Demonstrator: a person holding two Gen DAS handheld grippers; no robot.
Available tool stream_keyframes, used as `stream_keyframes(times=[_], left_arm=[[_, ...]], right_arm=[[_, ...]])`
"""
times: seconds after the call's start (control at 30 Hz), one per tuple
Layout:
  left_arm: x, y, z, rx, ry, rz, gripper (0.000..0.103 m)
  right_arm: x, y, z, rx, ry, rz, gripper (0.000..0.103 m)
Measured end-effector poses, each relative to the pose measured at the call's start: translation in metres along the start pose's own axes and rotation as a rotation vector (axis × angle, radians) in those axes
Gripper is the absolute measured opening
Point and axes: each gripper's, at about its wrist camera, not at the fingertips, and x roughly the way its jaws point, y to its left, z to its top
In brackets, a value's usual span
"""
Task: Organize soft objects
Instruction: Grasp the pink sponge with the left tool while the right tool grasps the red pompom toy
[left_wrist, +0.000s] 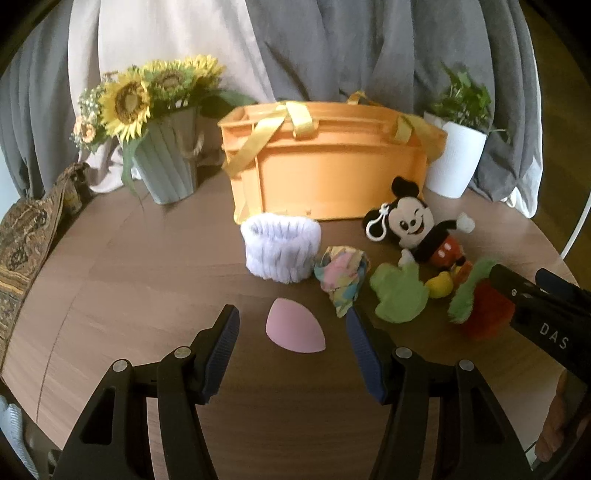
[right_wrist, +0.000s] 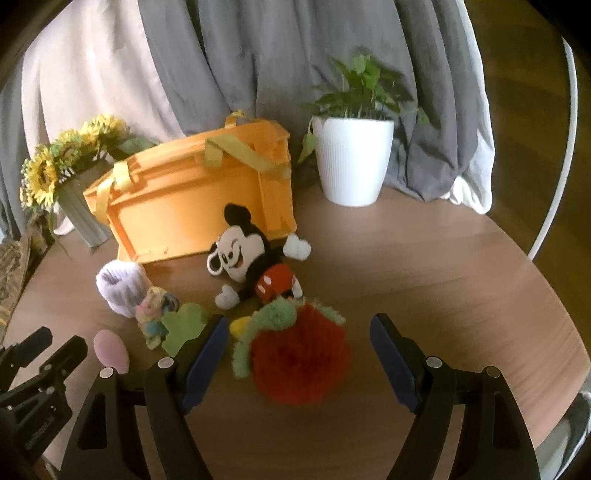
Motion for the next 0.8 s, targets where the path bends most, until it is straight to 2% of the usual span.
stream_keyframes(times=[0.5, 0.8], left_arm=[[0.041, -0.001, -0.009, -0.015, 0.071, -0.002, 0.060], [0.056, 0.000, -0.007, -0.012, 0.090, -0.007, 0.059]], right_arm=[[0.045, -0.004, -0.018, 0.037, 0.098, -0.021, 0.080], [0.052, 0.000, -0.017, 0.022, 0.101, -0.028, 0.076]])
